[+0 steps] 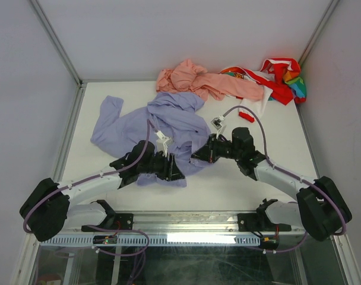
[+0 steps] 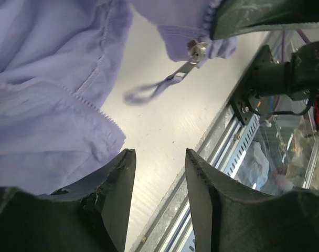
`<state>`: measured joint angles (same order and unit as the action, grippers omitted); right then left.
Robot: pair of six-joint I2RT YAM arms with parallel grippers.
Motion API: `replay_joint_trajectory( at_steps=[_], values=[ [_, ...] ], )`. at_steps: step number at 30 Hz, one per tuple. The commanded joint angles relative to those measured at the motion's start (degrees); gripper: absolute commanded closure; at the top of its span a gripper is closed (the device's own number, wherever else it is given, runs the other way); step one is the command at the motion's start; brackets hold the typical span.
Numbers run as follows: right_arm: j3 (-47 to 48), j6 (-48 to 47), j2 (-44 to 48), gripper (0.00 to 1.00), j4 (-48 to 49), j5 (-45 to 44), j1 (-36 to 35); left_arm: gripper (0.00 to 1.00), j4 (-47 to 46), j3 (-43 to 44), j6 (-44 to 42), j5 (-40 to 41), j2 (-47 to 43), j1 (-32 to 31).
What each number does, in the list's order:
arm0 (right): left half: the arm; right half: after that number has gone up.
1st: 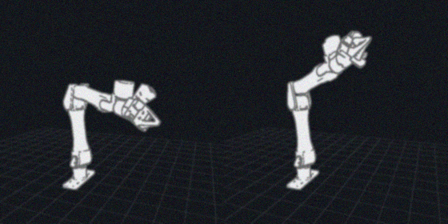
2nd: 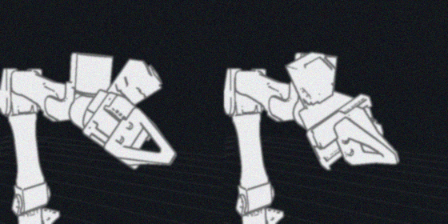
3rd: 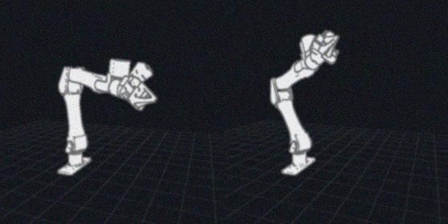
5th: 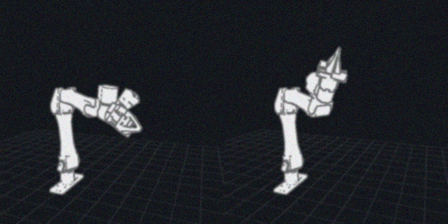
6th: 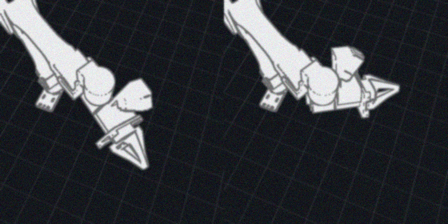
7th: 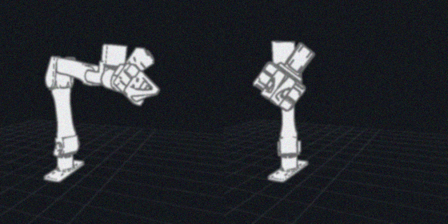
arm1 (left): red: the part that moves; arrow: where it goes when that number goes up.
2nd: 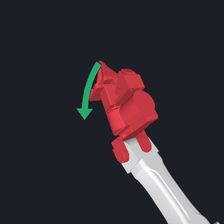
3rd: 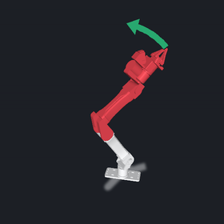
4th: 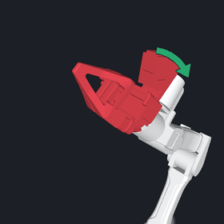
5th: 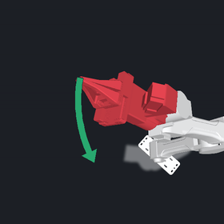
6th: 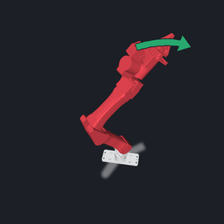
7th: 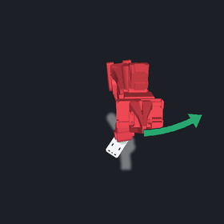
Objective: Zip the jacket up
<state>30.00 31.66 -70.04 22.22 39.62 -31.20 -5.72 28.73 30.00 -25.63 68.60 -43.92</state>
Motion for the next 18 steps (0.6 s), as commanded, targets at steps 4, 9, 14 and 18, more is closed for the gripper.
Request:
replay_joint_trajectory(
  at_steps=[4, 9, 14, 18],
  values=[
    [4.2, -6.6, 4.6, 1.00, -12.5, -8.5, 0.1, 0.53, 25.3, 9.9, 7.2, 14.1, -0.6, -0.6],
    [5.1, -7.4, 6.7, 1.00, -20.5, -15.7, 0.0, 0.47, 37.4, 16.5, 12.7, 22.3, 4.2, -3.9],
    [4.3, -7.4, 9.4, 1.00, -22.9, -19.3, 0.1, 0.46, 44.8, 23.3, 18.2, 29.0, 10.9, -8.4],
    [3.7, -6.7, 9.8, 1.00, -22.9, -19.6, 0.1, 0.46, 47.6, 27.6, 21.2, 32.2, 16.6, -10.9]
  ],
)
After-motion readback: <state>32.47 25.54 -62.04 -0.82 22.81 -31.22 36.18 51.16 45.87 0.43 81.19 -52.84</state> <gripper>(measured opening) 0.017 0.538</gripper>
